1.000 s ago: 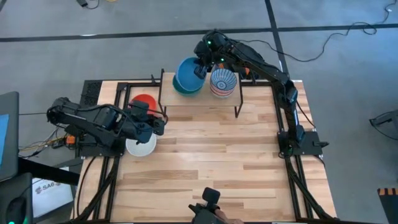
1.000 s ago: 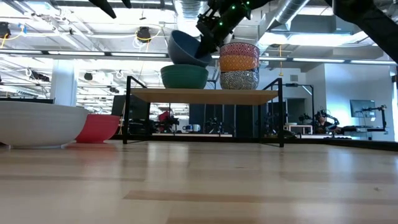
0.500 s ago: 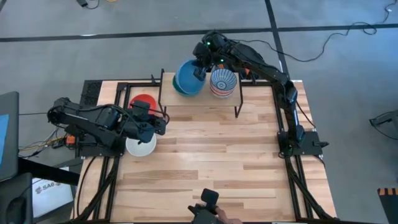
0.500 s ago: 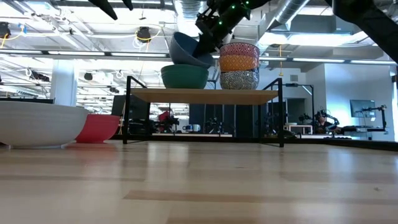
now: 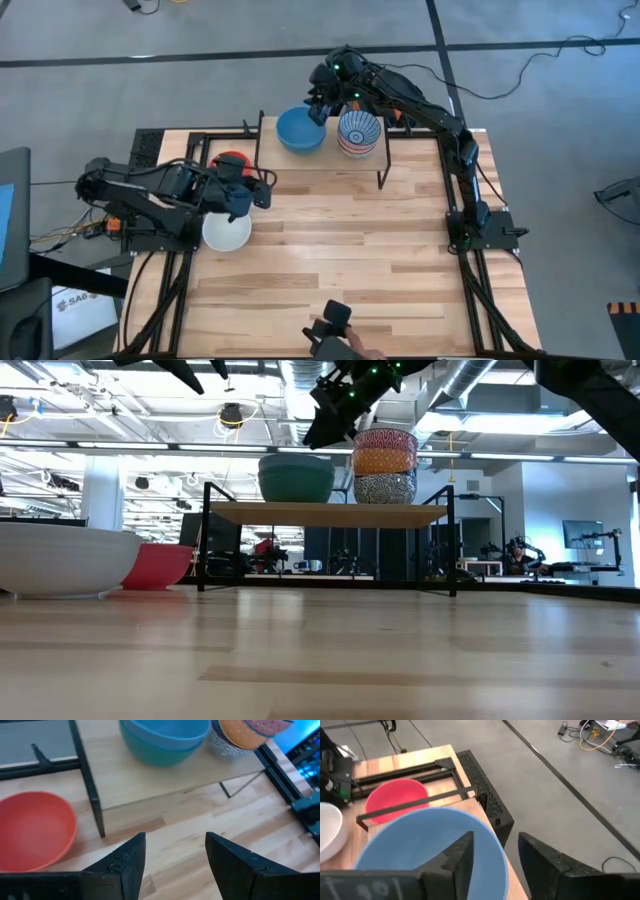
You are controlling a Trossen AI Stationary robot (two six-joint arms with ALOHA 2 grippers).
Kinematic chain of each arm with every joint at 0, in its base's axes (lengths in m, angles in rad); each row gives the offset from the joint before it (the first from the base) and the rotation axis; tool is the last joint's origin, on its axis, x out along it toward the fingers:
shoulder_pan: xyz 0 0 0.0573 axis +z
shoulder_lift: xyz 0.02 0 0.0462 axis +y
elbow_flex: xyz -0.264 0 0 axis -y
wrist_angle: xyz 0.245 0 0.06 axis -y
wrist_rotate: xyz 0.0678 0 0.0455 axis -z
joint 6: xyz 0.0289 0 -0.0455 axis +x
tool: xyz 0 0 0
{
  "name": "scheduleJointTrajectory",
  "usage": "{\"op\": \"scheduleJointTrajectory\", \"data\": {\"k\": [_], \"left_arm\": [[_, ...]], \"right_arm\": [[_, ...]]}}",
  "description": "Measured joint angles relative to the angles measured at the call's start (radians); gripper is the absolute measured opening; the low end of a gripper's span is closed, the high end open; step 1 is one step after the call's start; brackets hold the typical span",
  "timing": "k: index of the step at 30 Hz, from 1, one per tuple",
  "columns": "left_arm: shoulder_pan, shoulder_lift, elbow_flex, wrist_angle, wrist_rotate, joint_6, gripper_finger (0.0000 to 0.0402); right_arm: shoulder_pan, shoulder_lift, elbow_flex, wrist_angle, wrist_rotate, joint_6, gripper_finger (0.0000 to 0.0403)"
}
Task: Place and stack bowls onto a shelf
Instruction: Stack the white bowl on top of the blue bowl
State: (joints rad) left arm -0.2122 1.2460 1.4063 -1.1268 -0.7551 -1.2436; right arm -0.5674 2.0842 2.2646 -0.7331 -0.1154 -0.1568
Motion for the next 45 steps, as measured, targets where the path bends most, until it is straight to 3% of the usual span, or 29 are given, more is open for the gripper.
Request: {"op": "scheduleJointTrajectory", "data": {"k": [10, 15, 24, 28, 36, 45], "left_arm": [[0.011, 0.000, 0.000, -0.017, -0.006, 0.023, 0.0190], [0.011, 0.000, 0.000, -0.042, -0.029, 0.016, 0.0190], [-0.012, -0.011, 0.002, -0.080, -0.039, 0.005, 0.0190], [-0.043, -0.011, 0.002, -0.129, -0.035, 0.001, 0.0190], [-0.205, -0.018, 0.002, -0.269, -0.029, -0.085, 0.0190], [-0.525, -0.021, 0.000, -0.416, -0.067, -0.319, 0.0190]], "right_arm": [[-0.009, -0.001, 0.000, -0.032, -0.069, 0.062, 0.0184], [0.026, -0.001, 0.000, -0.021, -0.077, 0.038, 0.0180], [0.080, -0.013, 0.000, 0.012, -0.214, 0.059, 0.0180], [0.135, -0.013, 0.000, 0.014, -0.227, 0.054, 0.0180], [0.298, -0.013, 0.000, 0.039, -0.223, 0.043, 0.0179], [0.510, 0.043, 0.004, 0.156, -0.019, 0.050, 0.0179]]}}
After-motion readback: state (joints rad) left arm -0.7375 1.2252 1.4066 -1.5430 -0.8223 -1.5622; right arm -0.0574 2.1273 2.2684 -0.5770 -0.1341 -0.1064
